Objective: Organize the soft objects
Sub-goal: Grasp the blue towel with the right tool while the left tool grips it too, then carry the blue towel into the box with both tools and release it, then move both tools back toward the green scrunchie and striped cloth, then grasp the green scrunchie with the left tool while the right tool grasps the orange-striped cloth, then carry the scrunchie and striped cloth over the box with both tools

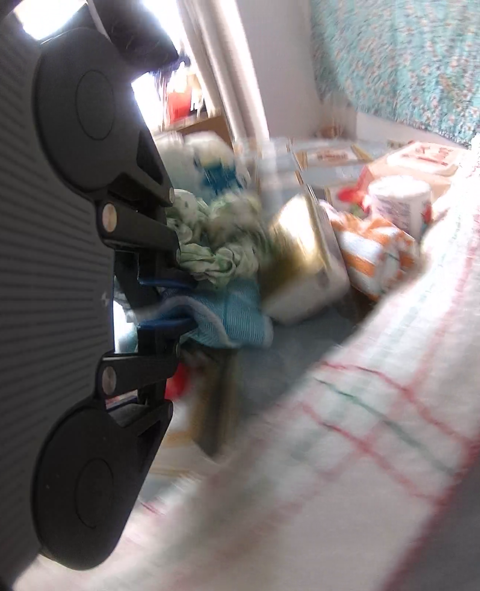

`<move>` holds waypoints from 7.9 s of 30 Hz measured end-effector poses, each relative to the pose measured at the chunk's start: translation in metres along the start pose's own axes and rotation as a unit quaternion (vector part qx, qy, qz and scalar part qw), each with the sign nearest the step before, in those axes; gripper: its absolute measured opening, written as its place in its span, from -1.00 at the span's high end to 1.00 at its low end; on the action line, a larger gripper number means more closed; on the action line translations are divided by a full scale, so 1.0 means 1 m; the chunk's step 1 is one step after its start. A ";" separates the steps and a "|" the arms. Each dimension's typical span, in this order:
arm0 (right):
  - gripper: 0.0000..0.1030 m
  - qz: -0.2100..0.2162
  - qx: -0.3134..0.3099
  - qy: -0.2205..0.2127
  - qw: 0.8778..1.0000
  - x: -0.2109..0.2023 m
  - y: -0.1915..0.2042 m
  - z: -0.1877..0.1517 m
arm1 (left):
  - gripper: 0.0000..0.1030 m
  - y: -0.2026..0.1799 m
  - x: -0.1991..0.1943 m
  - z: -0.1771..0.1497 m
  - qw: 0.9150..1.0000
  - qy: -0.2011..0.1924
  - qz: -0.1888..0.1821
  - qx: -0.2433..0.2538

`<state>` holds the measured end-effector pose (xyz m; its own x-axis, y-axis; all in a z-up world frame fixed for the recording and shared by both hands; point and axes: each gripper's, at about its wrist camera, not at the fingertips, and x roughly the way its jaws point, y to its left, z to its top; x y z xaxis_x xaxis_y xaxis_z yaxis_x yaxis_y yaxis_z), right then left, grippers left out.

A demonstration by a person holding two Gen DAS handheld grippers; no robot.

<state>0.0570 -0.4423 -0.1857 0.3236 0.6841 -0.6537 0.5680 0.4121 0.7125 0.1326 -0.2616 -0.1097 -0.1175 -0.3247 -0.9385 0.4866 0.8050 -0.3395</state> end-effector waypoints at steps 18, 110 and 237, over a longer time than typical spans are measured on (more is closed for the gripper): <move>0.68 0.088 0.045 -0.014 0.995 -0.030 0.006 -0.022 | 0.12 -0.013 -0.054 -0.013 0.999 -0.034 -0.002 0.026; -0.02 0.052 -0.204 -0.128 0.969 0.068 0.238 -0.150 | -0.69 0.264 -0.244 -0.159 0.951 -0.190 0.164 -0.182; 0.12 -0.025 -0.388 -0.087 0.917 -0.043 0.210 -0.051 | 0.46 0.073 -0.160 -0.105 0.972 -0.204 0.023 -0.111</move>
<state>0.1238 -0.3548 0.0047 0.4664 0.5744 -0.6727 -0.1032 0.7906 0.6035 0.0958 -0.0987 0.0091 0.2749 -0.4200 -0.8649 0.2791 0.8957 -0.3462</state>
